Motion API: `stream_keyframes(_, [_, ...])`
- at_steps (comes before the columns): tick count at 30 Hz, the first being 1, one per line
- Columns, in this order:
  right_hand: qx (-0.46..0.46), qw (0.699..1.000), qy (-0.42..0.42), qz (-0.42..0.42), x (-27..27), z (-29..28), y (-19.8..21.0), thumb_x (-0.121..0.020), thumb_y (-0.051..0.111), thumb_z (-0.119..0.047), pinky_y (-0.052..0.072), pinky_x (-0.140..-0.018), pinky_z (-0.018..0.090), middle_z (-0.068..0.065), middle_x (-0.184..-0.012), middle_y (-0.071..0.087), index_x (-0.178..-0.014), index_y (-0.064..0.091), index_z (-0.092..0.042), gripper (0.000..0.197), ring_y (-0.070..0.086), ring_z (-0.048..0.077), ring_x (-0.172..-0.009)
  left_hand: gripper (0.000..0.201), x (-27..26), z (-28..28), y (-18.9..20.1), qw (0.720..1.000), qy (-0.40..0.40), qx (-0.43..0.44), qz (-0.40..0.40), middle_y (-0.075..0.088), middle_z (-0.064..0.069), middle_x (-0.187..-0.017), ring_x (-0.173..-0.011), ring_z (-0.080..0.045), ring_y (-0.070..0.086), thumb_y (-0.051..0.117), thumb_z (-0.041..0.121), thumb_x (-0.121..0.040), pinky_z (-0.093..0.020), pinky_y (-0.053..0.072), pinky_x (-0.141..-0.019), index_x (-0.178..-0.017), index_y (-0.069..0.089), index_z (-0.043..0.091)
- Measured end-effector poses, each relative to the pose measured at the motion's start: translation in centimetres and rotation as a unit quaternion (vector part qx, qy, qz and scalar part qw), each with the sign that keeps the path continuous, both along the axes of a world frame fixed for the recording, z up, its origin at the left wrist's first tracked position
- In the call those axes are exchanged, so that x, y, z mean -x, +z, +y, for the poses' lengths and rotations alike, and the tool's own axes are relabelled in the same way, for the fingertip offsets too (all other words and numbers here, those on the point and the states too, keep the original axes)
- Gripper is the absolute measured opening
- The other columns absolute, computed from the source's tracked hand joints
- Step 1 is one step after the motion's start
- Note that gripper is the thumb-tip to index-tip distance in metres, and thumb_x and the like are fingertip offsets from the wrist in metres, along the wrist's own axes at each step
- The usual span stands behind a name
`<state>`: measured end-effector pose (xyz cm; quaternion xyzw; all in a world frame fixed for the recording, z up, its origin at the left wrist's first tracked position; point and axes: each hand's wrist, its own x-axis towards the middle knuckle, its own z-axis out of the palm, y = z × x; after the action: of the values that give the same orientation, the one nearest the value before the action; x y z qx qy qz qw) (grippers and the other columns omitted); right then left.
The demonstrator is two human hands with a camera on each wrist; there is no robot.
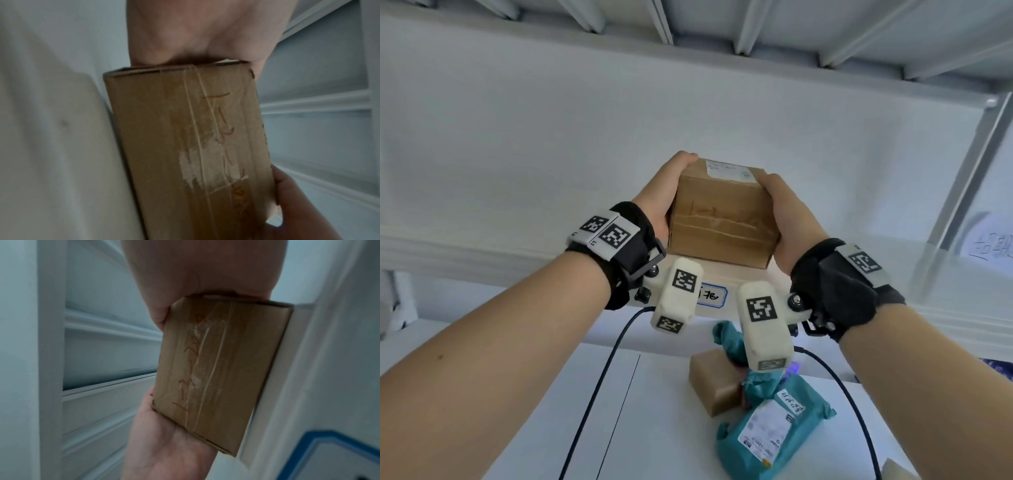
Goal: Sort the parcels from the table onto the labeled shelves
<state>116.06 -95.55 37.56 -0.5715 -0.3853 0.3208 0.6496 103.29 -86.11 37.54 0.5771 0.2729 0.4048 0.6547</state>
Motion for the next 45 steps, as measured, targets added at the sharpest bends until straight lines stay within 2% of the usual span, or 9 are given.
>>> stream_keyframes(4, [0.033,0.998,-0.023,-0.038,-0.2,0.6,0.1,-0.070,0.056,-0.060,0.047,-0.101,0.046,0.006,-0.117,0.068,-0.116,0.063,-0.024,0.059,0.064,0.028,-0.107,0.043,-0.2,0.4,0.0,1.000,0.007,0.020,0.010,0.063,-0.005,-0.074,-0.071,-0.025,0.063,0.050,0.056,-0.086,-0.034,0.053,-0.073,-0.101,0.061,0.017])
stream_keyframes(14, [0.073,0.994,-0.021,-0.074,-0.7,-0.2,0.6,-0.086,0.054,-0.053,0.049,-0.088,0.034,-0.002,-0.086,0.059,-0.083,0.056,-0.025,0.028,0.058,0.016,-0.079,0.034,-0.2,0.1,0.3,0.999,0.038,0.031,0.021,0.058,-0.005,-0.074,-0.071,-0.024,0.059,0.046,0.048,-0.092,-0.033,0.050,-0.073,-0.090,0.057,0.016])
stream_keyframes(19, [0.055,0.968,-0.073,-0.232,-0.3,-1.5,2.4,-0.092,0.046,-0.047,0.034,-0.107,0.035,0.000,-0.141,0.046,-0.144,0.040,-0.012,0.062,0.044,0.022,-0.128,0.042,0.8,-0.6,1.2,0.989,0.137,-0.018,0.050,0.054,-0.008,-0.118,-0.114,-0.020,0.050,0.045,0.045,-0.095,-0.037,0.034,-0.105,-0.125,0.053,0.016])
stream_keyframes(23, [-0.020,0.928,-0.091,-0.361,1.2,-3.0,3.7,-0.095,0.046,-0.029,0.033,-0.113,0.034,-0.001,-0.154,0.039,-0.147,0.039,-0.018,0.054,0.040,0.021,-0.138,0.059,2.6,-3.3,2.5,0.972,0.189,-0.096,0.098,0.033,-0.007,-0.158,-0.146,-0.024,0.031,0.043,0.036,-0.100,-0.038,0.025,-0.114,-0.154,0.030,0.014])
stream_keyframes(26, [-0.044,0.917,-0.051,-0.393,2.8,-4.2,3.7,-0.095,0.045,-0.021,0.035,-0.110,0.027,-0.003,-0.150,0.045,-0.142,0.048,-0.020,0.047,0.044,0.018,-0.135,0.033,4.3,-5.1,3.0,0.952,0.212,-0.159,0.152,0.045,-0.004,-0.148,-0.131,-0.021,0.039,0.036,0.021,-0.104,-0.029,0.030,-0.103,-0.134,0.049,0.017])
stream_keyframes(30, [-0.056,0.915,0.008,-0.400,5.4,-5.2,2.7,-0.095,0.045,-0.019,0.041,-0.109,0.034,-0.003,-0.144,0.052,-0.137,0.053,-0.020,0.044,0.053,0.020,-0.123,0.027,7.0,-7.3,2.4,0.930,0.264,-0.167,0.196,0.042,0.011,-0.088,-0.103,-0.014,0.030,0.035,0.014,-0.102,-0.023,0.030,-0.068,-0.079,0.043,0.024])
stream_keyframes(33, [-0.072,0.910,0.071,-0.401,8.1,-5.9,1.5,-0.094,0.044,-0.017,0.043,-0.096,0.026,-0.002,-0.143,0.053,-0.136,0.055,-0.018,0.043,0.051,0.013,-0.101,0.028,9.8,-9.3,1.4,0.902,0.304,-0.177,0.248,0.039,0.015,-0.084,-0.102,-0.015,0.033,0.039,0.017,-0.101,-0.016,0.028,-0.063,-0.075,0.041,0.027])
stream_keyframes(38, [-0.076,0.882,0.160,-0.437,13.7,-7.3,-1.8,-0.096,0.041,-0.018,0.037,-0.104,0.024,-0.003,-0.144,0.052,-0.138,0.053,-0.021,0.043,0.051,0.016,-0.127,0.053,15.6,-13.1,-2.1,0.817,0.365,-0.203,0.396,0.030,-0.002,-0.161,-0.146,-0.020,0.031,0.039,0.021,-0.101,-0.025,0.027,-0.111,-0.153,0.033,0.015])
stream_keyframes(45, [-0.029,0.826,0.262,-0.498,21.3,-7.0,-9.1,-0.099,0.037,-0.017,0.033,-0.108,0.028,0.000,-0.150,0.046,-0.143,0.046,-0.021,0.045,0.043,0.023,-0.137,0.063,24.2,-15.8,-9.1,0.694,0.363,-0.169,0.599,0.031,-0.005,-0.160,-0.147,-0.029,0.029,0.039,0.038,-0.092,-0.050,0.024,-0.117,-0.153,0.032,0.024])
